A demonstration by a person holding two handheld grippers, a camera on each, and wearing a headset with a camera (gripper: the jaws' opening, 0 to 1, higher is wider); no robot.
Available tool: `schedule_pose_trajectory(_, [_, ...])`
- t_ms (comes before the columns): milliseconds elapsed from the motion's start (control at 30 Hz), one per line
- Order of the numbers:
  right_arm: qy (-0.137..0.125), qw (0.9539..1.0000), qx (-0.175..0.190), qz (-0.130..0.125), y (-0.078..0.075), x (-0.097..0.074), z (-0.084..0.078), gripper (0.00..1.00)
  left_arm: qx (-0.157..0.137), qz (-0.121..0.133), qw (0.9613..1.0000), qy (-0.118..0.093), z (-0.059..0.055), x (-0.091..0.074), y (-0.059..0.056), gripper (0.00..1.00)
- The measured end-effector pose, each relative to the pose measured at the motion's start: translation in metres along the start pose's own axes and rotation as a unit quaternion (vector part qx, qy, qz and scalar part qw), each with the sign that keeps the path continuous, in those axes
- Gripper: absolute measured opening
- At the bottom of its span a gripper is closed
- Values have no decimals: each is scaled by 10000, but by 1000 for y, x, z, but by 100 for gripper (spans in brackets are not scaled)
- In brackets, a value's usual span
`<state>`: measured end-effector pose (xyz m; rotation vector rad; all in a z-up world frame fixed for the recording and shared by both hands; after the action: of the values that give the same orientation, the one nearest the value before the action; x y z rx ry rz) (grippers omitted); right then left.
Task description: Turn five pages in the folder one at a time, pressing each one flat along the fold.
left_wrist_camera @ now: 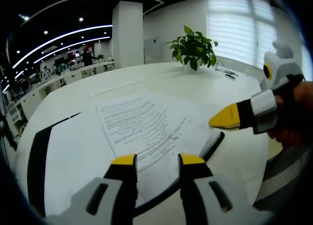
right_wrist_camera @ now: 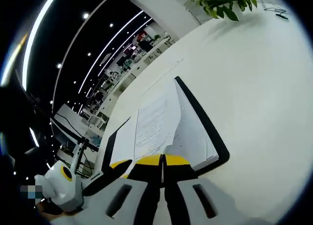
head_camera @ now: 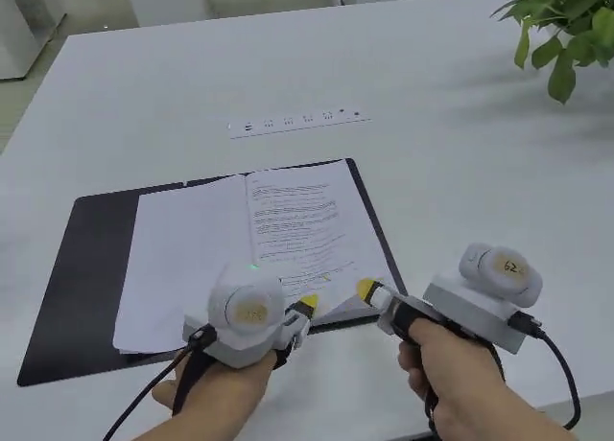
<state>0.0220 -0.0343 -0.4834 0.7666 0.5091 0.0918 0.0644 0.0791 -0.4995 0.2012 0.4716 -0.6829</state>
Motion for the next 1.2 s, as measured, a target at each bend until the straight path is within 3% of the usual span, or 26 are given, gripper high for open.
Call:
schedule_pose_trajectory(167, [-115,9984,-532,117,24,0,4,0,-100,226,9997,-52,0,-29,31,39])
schedule_pose_trajectory(233, [-225,9970,-669,315,39,2,6,0,-98,328,9994,-82,-1,-40,45,39])
schedule_pose_trajectory(333, [-177,9942,-990,391,55,4,5,0,-202,455,9986,-150,-1,-55,65,39])
schedule_pose_trajectory(433, [-123,9938,-1008,444,72,10,1,0,-279,602,9976,-188,-5,-69,83,39])
schedule_pose_trajectory(633, [-18,9877,-1414,669,103,21,-8,0,-523,826,9948,-280,-8,-92,110,39])
schedule_pose_trajectory(867, [298,9724,-2108,953,141,43,-29,0,-686,1031,9913,-437,-4,-113,137,40])
schedule_pose_trajectory(933, [408,9695,-2203,992,147,49,-35,0,-714,1088,9905,-450,-5,-119,144,40])
schedule_pose_trajectory(1033, [615,9604,-2515,1029,156,60,-47,0,-720,1171,9894,-462,-8,-125,154,40])
schedule_pose_trajectory(1100, [713,9578,-2585,1030,160,65,-54,0,-729,1211,9890,-437,-10,-129,159,40])
schedule_pose_trajectory(1133, [785,9536,-2698,1078,163,70,-59,0,-760,1241,9884,-436,-12,-132,163,40])
schedule_pose_trajectory(1200, [879,9517,-2711,1139,167,75,-66,0,-811,1287,9874,-434,-15,-136,169,40])
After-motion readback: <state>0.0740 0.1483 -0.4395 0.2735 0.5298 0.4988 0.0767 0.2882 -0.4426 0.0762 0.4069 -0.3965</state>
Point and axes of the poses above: the centre of the closed fingertips' face, and the gripper's own axes: x roughly forward along the fingers, y roughly to its left, z roughly out of its top, the point moved 3 cm from there along -x, roughly backward along the fingers, and after that the axes turned 6 degrees about z, right-handed, at the moved point
